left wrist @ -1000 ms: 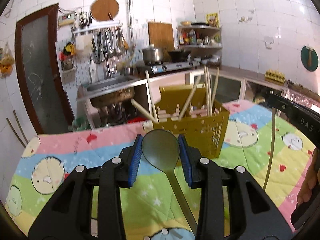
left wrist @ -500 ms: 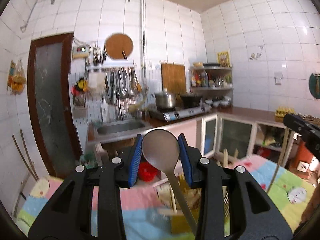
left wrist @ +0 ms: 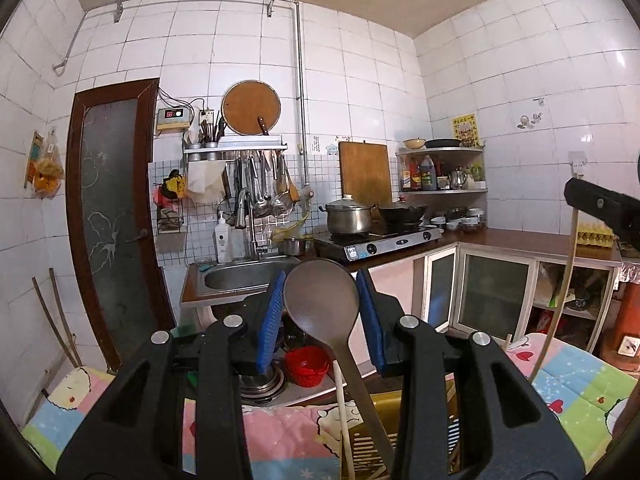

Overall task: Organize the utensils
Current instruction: 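Carry the spoon with the left tool over the holder while the right tool carries its chopstick, then open the left tool to drop the spoon while the right tool releases its chopstick, then grasp the green-handled fork with the right tool while the left tool grasps the blue spoon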

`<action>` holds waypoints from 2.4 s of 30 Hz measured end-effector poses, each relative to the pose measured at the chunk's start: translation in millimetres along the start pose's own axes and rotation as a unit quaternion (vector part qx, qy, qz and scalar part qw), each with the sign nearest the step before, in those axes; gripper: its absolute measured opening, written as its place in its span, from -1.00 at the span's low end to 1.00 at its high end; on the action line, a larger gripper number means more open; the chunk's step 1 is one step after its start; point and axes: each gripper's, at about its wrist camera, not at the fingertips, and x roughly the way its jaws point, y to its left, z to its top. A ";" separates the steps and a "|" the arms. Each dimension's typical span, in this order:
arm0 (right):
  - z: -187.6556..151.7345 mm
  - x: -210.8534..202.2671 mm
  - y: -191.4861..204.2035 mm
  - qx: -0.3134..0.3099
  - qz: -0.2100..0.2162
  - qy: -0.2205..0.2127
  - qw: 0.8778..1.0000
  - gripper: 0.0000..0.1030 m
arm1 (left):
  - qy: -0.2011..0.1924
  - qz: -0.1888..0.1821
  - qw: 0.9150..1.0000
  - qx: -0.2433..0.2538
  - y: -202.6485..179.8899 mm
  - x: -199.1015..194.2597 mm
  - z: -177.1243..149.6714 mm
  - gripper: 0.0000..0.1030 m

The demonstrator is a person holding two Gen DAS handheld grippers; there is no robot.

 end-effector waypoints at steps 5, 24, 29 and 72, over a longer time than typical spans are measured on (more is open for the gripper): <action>-10.6 9.1 -6.8 0.008 0.001 0.010 1.000 -0.90 | 0.002 0.003 1.000 0.002 1.0 16.9 -9.5 -0.32; -67.4 44.5 1.7 -0.018 0.017 0.143 0.989 -0.88 | 0.062 0.000 0.998 0.028 5.4 54.3 -36.9 -0.05; -73.0 34.7 -9.7 -0.012 0.011 0.180 0.984 0.00 | 0.088 0.002 0.996 0.016 26.7 29.0 -34.2 0.46; -256.0 -60.8 33.4 -0.120 0.051 0.440 0.889 -0.69 | 0.409 0.018 0.910 -0.064 75.2 -115.3 -219.8 0.90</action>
